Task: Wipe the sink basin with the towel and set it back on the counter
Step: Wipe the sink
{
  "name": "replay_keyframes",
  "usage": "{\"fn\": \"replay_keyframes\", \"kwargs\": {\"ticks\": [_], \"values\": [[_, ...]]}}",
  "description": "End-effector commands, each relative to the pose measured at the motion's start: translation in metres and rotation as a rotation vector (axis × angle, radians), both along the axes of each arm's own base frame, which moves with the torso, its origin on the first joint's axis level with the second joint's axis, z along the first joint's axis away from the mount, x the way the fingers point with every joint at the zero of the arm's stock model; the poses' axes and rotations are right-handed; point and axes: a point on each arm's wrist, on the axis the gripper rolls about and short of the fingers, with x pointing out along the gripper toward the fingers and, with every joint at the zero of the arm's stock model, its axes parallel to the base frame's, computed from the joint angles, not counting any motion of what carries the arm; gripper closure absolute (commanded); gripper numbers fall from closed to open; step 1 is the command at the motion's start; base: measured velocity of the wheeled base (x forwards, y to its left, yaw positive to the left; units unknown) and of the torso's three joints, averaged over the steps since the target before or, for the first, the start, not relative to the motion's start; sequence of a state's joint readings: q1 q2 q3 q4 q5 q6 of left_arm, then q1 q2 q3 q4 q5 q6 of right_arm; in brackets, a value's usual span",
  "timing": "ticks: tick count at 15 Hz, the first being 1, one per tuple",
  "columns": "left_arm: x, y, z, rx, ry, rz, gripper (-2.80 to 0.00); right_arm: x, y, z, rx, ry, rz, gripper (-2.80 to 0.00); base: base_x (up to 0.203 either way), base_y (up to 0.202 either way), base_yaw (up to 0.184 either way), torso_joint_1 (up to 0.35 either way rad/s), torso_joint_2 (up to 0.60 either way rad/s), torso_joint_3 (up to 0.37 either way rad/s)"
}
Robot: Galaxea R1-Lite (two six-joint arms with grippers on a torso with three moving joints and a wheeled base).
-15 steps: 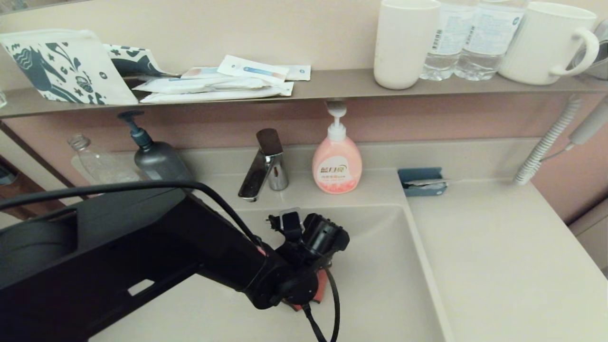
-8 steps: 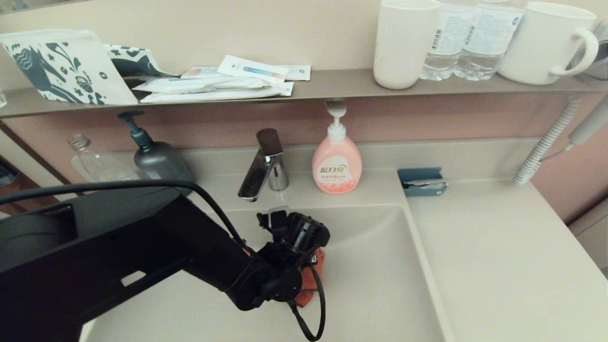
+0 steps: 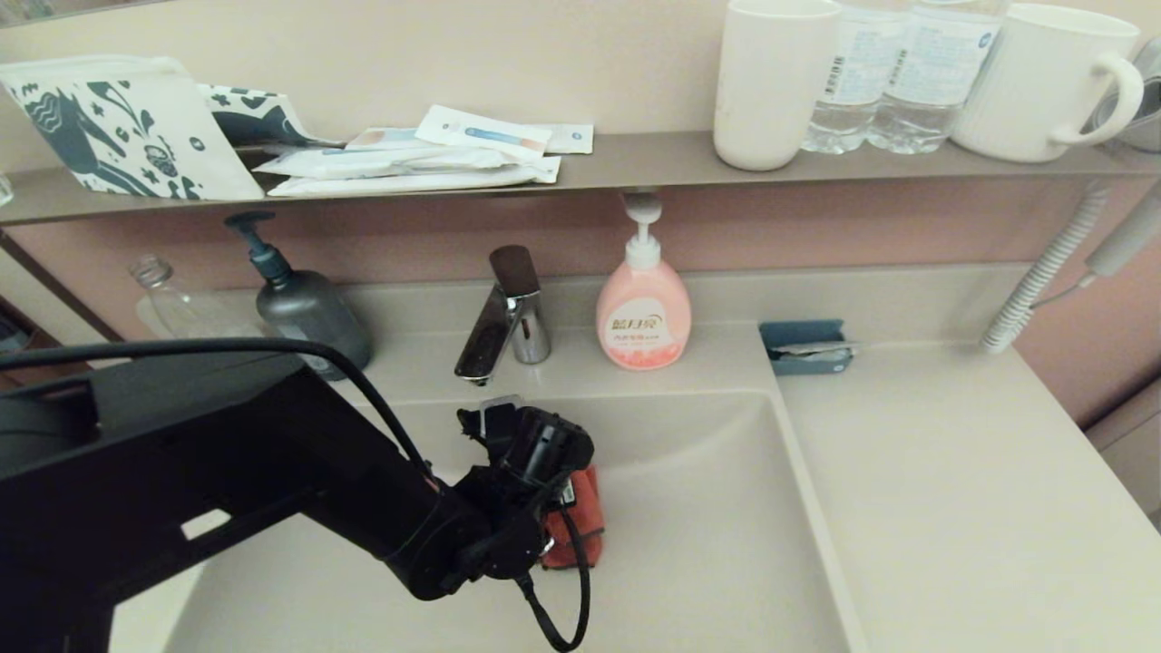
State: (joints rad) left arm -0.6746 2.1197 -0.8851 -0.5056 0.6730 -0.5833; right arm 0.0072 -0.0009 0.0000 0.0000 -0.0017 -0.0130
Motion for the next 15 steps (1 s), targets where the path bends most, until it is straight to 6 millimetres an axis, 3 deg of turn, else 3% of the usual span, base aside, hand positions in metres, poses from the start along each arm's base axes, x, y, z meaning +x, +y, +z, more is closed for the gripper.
{"fn": "replay_keyframes", "kwargs": {"ticks": [1, 5, 15], "values": [[0.0, 0.007, 0.001, 0.002, -0.015, 0.012, 0.0, 0.0, 0.0, 0.0, -0.001, 0.001, 0.001, 0.0, 0.0, 0.0, 0.0, 0.0, 0.0, 0.0], [-0.007, 0.02, -0.005, 0.028, -0.032, 0.001, 0.0, 0.0, 0.0, 0.0, -0.001, 0.001, 0.001, 0.0, 0.0, 0.0, 0.0, 0.0, 0.0, 0.0], [-0.012, 0.055, 0.011, 0.025, -0.026, 0.035, 0.0, 0.0, 0.0, 0.0, -0.001, 0.001, 0.001, 0.0, 0.0, 0.0, 0.0, 0.0, 0.0, 0.0]]}}
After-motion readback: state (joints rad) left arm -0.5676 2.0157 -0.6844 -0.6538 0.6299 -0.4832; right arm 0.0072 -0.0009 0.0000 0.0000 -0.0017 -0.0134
